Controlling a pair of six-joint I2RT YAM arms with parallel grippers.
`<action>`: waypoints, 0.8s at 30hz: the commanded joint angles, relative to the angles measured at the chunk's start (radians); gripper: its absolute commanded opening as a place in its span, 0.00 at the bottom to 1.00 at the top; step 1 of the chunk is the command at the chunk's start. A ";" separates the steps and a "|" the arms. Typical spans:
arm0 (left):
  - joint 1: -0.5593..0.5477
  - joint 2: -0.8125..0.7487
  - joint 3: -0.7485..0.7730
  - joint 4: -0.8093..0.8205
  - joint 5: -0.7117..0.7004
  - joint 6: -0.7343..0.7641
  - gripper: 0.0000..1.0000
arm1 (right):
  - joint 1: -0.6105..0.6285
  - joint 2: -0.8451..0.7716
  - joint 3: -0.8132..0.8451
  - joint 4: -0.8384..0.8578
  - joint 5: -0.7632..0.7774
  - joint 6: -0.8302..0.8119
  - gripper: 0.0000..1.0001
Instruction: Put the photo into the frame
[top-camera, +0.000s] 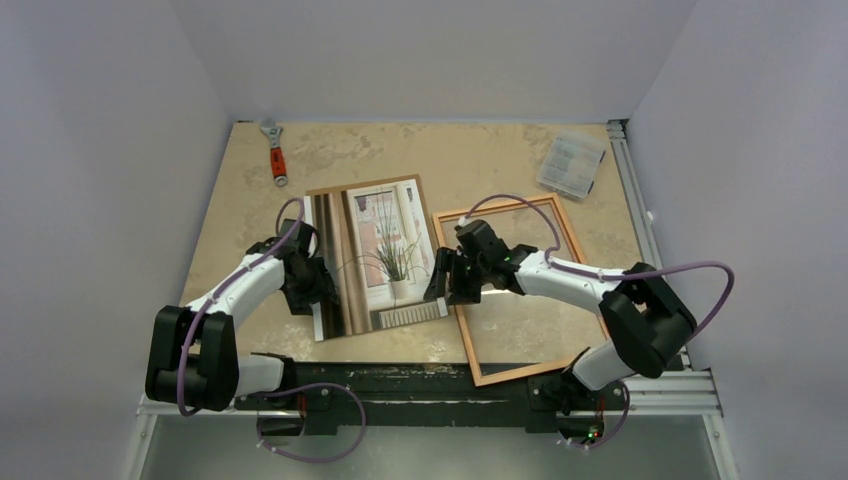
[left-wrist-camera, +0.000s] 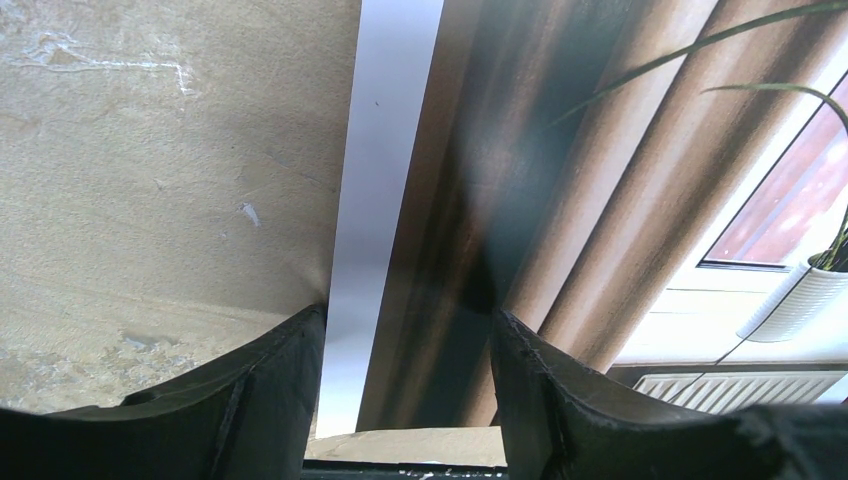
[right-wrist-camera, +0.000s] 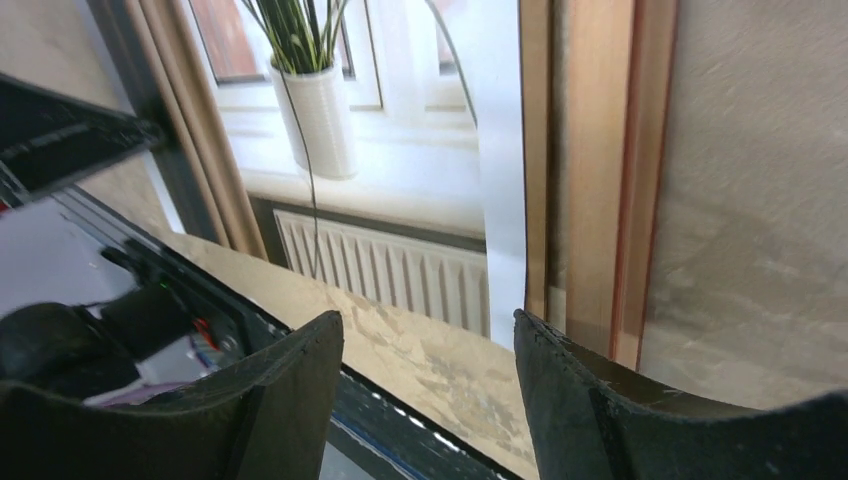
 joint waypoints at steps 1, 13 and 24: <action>0.004 0.021 -0.003 0.042 -0.003 0.017 0.59 | -0.043 -0.010 -0.034 0.215 -0.095 0.095 0.62; 0.004 0.019 -0.005 0.043 0.002 0.018 0.59 | -0.076 0.063 -0.067 0.239 -0.096 0.152 0.61; 0.004 0.020 -0.005 0.043 0.000 0.017 0.56 | -0.072 0.089 -0.001 0.035 0.015 0.001 0.61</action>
